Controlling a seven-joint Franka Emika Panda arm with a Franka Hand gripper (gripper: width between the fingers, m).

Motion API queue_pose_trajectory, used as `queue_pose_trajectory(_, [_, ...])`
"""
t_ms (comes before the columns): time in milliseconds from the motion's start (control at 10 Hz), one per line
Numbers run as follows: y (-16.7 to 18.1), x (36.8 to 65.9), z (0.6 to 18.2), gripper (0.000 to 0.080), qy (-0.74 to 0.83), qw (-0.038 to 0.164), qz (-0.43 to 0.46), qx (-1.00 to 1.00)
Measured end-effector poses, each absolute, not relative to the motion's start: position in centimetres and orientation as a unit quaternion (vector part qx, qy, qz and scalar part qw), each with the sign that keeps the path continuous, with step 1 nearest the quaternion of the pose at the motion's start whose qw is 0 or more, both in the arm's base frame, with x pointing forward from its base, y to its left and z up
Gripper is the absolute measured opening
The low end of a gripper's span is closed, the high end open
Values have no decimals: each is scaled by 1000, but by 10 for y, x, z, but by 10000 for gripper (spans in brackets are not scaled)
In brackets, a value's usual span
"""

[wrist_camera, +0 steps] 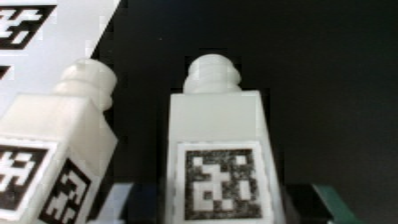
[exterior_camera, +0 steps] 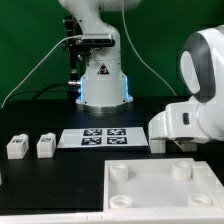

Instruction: Assemble one leg

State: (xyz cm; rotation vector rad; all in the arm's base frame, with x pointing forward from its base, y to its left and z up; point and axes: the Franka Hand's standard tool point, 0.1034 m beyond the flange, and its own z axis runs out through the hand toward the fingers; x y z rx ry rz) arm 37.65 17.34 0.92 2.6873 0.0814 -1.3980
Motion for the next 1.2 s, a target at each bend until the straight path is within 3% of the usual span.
queue_pose_trajectory(300, [173,378,10,290,28,55,-459,886])
queue_pose_trajectory(500, [165,395,41,291,38,51,-438,897])
queue_pose_trajectory(700, [155,427,69,291,49,27,-391,919])
queue_pose_trajectory(800, [145,449,85,291,67,17,-318,946])
queue_pose_trajectory(1000, [134,476,117,291,87,20,-231,969])
queue_pose_trajectory(1200, [142,507,138,291,97,20,-120,988])
